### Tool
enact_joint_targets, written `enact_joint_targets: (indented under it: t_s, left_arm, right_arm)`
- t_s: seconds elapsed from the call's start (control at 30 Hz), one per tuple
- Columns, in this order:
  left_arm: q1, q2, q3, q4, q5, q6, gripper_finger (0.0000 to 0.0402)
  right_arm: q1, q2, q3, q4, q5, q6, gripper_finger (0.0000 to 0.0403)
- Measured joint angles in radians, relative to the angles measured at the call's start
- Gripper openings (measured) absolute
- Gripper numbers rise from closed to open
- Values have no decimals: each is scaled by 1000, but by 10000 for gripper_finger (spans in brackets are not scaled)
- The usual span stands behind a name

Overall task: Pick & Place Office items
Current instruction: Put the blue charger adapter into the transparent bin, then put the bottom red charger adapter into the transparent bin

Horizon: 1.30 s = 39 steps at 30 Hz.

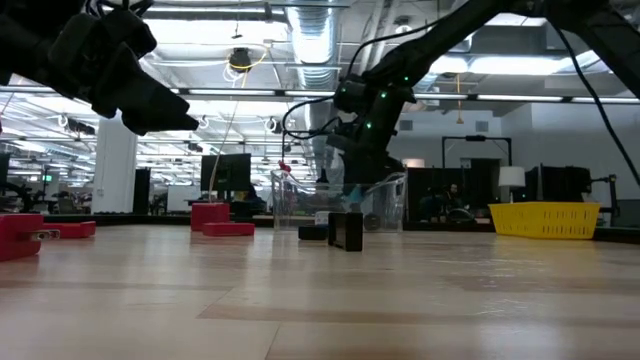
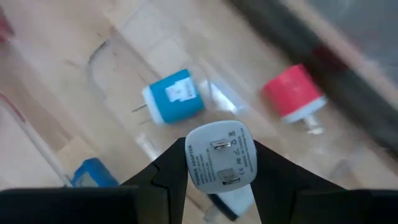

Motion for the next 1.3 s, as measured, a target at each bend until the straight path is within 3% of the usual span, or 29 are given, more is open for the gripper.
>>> enact_joint_targets:
  t_s: [0.5, 0.9, 1.1, 1.3]
  left_arm:
    - [0, 0, -5, 14, 0, 0, 247]
    - [-1, 0, -5, -4, 0, 31, 247]
    - [-35, 0, -5, -78, 0, 45, 247]
    - [-106, 0, 5, -35, -5, 88, 232]
  right_arm:
    - [-3, 2, -6, 16, 0, -44, 168]
    - [-3, -8, -7, 39, -1, -81, 163]
    - [10, -88, -7, 40, 0, -105, 170]
    - [55, -223, -6, 46, -3, -131, 171]
